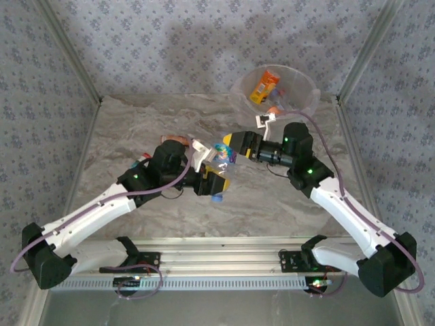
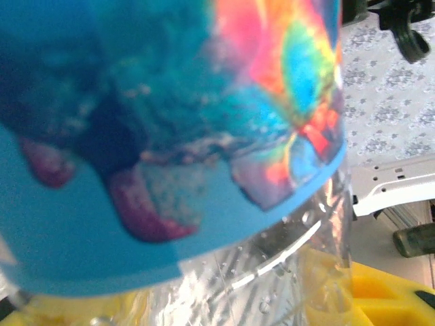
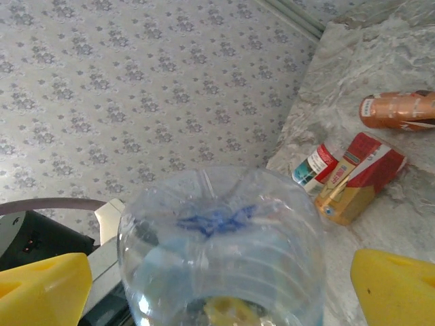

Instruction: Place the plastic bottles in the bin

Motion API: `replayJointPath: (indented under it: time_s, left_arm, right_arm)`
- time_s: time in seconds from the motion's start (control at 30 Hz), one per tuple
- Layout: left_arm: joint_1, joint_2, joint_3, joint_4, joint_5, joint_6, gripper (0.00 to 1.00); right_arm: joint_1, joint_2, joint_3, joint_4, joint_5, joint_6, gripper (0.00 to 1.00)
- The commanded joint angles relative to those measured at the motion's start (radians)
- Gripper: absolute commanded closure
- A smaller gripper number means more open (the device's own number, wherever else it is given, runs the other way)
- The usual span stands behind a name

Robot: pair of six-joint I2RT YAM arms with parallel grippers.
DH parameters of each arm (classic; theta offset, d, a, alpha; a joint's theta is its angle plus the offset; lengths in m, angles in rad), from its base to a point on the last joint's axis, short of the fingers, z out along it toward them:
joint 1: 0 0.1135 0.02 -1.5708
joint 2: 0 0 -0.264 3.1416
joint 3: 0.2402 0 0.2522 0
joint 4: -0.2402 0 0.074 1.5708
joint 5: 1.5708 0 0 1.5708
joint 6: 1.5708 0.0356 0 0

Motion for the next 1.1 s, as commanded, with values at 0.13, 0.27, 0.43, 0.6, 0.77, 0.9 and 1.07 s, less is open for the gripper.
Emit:
replayJointPath:
  time_s: [0.13, 0.27, 0.43, 0.6, 0.77, 0.9, 1.07]
  left_arm:
    - [-0.032, 0.038, 0.055, 0.093, 0.058, 0.01, 0.47]
    - [-0.033, 0.045, 0.059, 0.089, 0.054, 0.015, 0.45]
    - [-0.033, 0.04, 0.062, 0.09, 0.046, 0.018, 0.23]
    - [-0.033, 0.039, 0.096, 0.064, -0.022, 0.037, 0.0]
    - [-0.033, 0.03, 0.156, 0.052, -0.125, 0.146, 0.0]
    - [-0.029, 0.047, 0.202, 0.037, -0.199, 0.268, 0.0]
    - [-0.009, 0.139, 0.305, -0.012, -0.145, 0.326, 0.0]
  right_arm:
    - [0.02, 0.009, 0.033, 0.062, -0.03, 0.032, 0.08]
    - [0.018, -0.01, 0.032, 0.02, 0.006, 0.017, 0.28]
    - [0.014, -0.059, 0.025, -0.043, 0.061, -0.024, 0.41]
    - [-0.001, -0.112, 0.045, -0.153, 0.102, -0.097, 0.43]
    - [-0.033, -0.188, 0.094, -0.35, 0.214, -0.22, 0.42]
    - [-0.051, -0.246, 0.137, -0.522, 0.338, -0.309, 0.42]
    - [-0.078, -0.273, 0.198, -0.645, 0.458, -0.409, 0.42]
